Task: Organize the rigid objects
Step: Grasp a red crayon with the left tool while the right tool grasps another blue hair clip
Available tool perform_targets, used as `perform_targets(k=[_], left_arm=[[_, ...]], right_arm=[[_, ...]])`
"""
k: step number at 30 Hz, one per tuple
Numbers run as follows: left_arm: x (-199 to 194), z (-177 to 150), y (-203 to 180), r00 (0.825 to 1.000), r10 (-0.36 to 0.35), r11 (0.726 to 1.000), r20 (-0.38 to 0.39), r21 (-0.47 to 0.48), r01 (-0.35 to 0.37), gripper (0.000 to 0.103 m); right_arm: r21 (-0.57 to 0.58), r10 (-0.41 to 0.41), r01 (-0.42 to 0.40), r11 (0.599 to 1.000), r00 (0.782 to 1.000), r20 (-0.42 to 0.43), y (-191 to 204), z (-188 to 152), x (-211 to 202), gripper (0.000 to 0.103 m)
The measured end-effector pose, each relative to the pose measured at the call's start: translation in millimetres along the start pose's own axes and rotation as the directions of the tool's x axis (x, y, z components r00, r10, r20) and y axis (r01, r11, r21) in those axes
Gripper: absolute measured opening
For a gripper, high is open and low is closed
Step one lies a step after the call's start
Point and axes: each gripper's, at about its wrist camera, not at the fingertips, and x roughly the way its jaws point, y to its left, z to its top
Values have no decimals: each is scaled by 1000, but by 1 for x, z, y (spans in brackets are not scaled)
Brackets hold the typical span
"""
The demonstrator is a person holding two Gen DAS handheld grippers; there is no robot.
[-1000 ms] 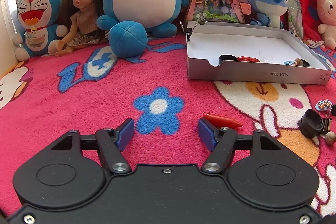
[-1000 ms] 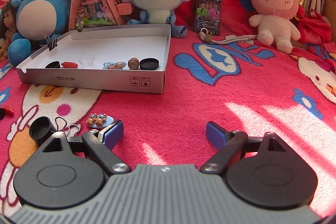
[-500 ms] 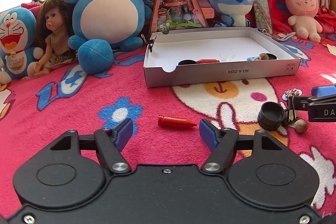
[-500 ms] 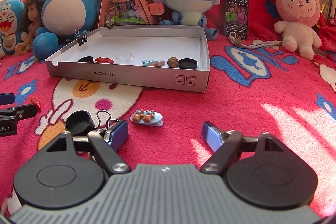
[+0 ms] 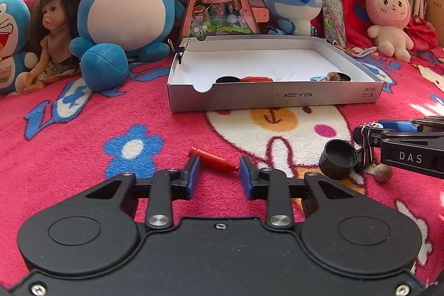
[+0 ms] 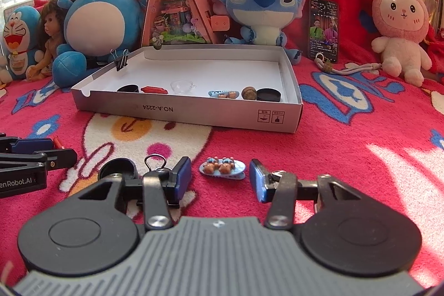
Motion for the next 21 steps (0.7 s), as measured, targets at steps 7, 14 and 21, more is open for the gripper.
perform_targets(k=[7, 14, 21], left_arm=[[0, 3, 2, 1000, -3, 1000, 7, -15, 3, 21], [-3, 3, 6, 999, 32, 998, 31, 58, -33, 51], [9, 6, 12, 1000, -12, 986, 28, 168, 8, 60]], right_arm=[[-14, -2, 2, 1000, 1000, 7, 4, -1, 0, 40], [-11, -17, 17, 1000, 1000, 1, -4, 0, 1, 39], [-18, -19, 19, 1000, 1000, -2, -5, -1, 1, 40]])
